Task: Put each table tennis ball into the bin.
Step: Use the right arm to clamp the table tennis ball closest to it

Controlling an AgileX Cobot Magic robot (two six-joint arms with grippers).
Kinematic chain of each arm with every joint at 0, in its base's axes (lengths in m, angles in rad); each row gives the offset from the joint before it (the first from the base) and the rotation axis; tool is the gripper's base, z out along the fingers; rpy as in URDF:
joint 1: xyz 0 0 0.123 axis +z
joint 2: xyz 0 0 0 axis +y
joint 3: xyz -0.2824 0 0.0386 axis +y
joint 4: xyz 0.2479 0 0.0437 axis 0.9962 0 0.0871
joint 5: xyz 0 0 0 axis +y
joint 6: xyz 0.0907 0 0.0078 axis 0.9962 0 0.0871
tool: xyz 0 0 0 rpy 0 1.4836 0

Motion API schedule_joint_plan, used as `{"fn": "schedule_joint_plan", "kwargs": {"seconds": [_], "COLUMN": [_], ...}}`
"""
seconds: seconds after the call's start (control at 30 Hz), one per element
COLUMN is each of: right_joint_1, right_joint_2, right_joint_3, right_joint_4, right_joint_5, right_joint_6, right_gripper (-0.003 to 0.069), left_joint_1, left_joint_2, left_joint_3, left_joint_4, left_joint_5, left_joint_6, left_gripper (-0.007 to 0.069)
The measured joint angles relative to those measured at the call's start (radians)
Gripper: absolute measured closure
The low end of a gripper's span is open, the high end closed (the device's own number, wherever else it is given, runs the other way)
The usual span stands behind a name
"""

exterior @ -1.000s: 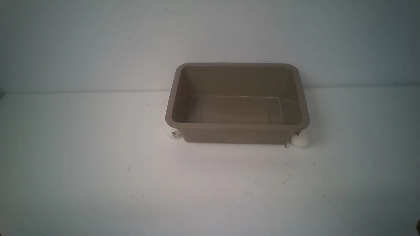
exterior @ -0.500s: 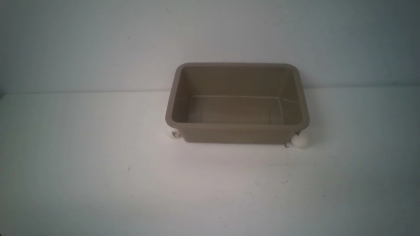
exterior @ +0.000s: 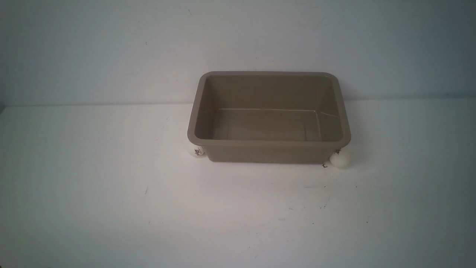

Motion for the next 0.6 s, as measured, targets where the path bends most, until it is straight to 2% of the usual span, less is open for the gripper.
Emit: {"fn": "schedule_joint_plan", "kwargs": {"seconds": [0.6], "right_joint_1": [0.0], "right_joint_2": [0.0], "right_joint_3": [0.0], "right_joint_4": [0.098], "right_joint_5": [0.02], "right_joint_6": [0.0], "right_gripper": [0.0125], "left_joint_1": [0.0], "left_joint_2": [0.0], "left_joint_3": [0.0], "left_joint_4": [0.0], "left_joint_5": [0.0], "left_joint_6": [0.0], "left_gripper": [0.0115]}}
